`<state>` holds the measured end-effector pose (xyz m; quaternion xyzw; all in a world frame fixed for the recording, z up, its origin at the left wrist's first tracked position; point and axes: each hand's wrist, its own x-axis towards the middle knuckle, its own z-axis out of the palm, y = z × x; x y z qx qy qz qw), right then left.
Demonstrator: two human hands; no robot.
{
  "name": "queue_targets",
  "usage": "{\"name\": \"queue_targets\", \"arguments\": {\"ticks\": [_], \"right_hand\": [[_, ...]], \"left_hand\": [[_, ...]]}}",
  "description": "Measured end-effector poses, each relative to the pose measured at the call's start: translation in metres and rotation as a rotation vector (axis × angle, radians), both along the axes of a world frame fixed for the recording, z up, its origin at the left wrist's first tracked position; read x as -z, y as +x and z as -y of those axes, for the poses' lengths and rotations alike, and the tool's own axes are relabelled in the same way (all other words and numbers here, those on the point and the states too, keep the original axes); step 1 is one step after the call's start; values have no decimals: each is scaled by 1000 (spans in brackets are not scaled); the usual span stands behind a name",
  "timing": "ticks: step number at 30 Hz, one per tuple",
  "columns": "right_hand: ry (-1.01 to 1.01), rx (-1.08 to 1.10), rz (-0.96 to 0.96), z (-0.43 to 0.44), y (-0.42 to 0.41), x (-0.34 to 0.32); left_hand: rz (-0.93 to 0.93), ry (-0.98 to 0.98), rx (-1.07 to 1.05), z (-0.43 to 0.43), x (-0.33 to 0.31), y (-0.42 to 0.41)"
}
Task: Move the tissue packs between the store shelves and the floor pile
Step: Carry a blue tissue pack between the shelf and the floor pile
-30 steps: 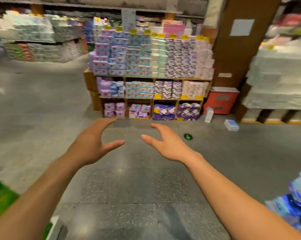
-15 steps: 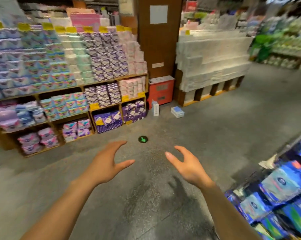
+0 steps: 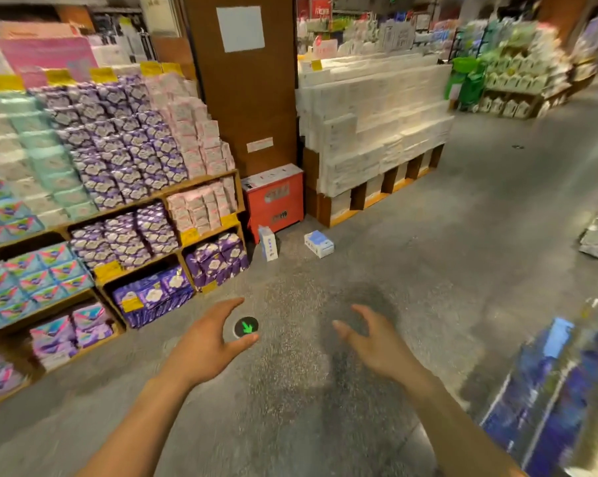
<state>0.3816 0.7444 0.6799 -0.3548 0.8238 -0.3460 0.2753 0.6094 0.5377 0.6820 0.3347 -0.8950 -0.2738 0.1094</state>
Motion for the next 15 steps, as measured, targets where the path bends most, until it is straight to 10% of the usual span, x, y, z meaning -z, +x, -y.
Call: {"name": "queue_targets", "arguments": {"ticks": [15], "right_hand": [[68, 88, 8, 295, -272, 33]], "left_hand": [[-11, 105, 104, 308, 68, -294]]}}
